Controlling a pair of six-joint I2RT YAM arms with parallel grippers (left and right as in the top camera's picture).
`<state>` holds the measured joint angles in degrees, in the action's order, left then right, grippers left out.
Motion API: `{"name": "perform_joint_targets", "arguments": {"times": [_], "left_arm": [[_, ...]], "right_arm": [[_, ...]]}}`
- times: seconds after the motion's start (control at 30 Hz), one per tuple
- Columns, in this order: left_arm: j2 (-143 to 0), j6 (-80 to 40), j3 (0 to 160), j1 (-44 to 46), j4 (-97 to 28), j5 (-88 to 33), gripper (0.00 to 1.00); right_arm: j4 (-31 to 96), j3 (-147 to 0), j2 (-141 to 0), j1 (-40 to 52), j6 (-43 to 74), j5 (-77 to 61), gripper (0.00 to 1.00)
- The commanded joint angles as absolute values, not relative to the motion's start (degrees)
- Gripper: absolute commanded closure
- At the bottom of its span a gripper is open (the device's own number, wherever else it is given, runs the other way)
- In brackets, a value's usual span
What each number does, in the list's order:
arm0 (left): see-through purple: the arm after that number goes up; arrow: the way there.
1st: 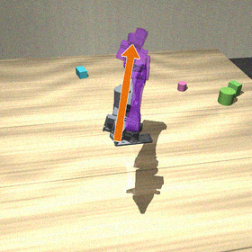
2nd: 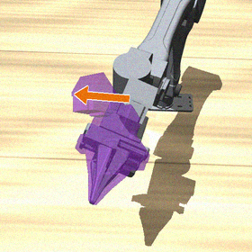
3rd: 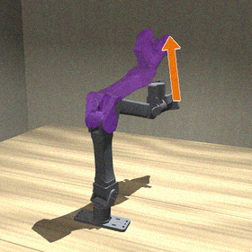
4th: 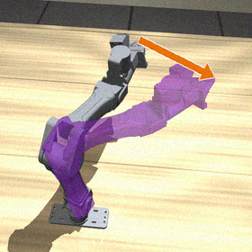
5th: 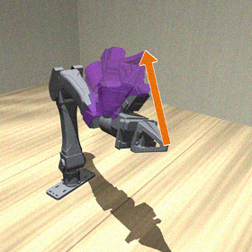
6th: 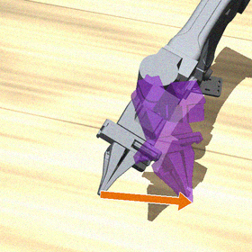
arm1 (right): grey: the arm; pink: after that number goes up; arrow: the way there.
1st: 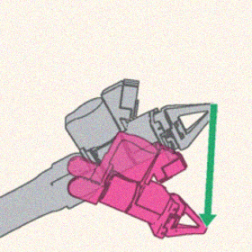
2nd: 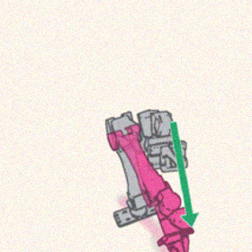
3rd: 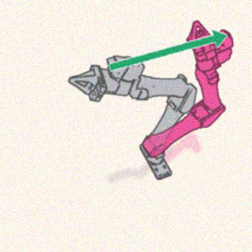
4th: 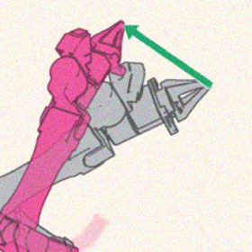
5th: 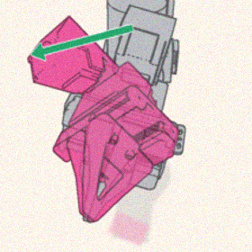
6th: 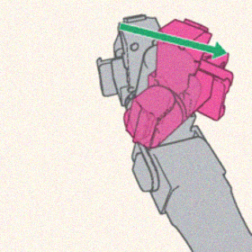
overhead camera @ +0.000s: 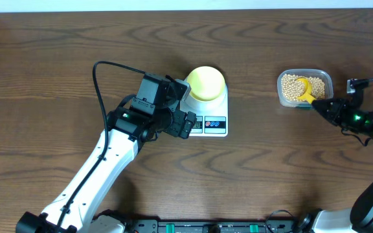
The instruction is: Scoop item into bowl and weigh 50g on scale
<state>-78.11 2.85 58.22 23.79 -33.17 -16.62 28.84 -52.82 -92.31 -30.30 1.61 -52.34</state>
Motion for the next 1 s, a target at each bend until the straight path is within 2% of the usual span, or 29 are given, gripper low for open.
{"name": "perform_joint_targets", "arguments": {"times": [0.0,0.27,0.97], "left_arm": [[-77.45,3.16,58.83,23.81,-33.17,-17.3,0.1],[-77.45,3.16,58.83,23.81,-33.17,-17.32,0.1],[-77.45,3.16,58.83,23.81,-33.17,-17.32,0.1]], "right_arm": [[28.71,-52.27,-92.71,-31.9,4.54,-55.18,0.99],[28.25,-52.27,-92.71,-36.53,6.31,-62.85,0.99],[28.05,-51.24,-92.71,-42.22,15.86,-68.16,0.99]]}}
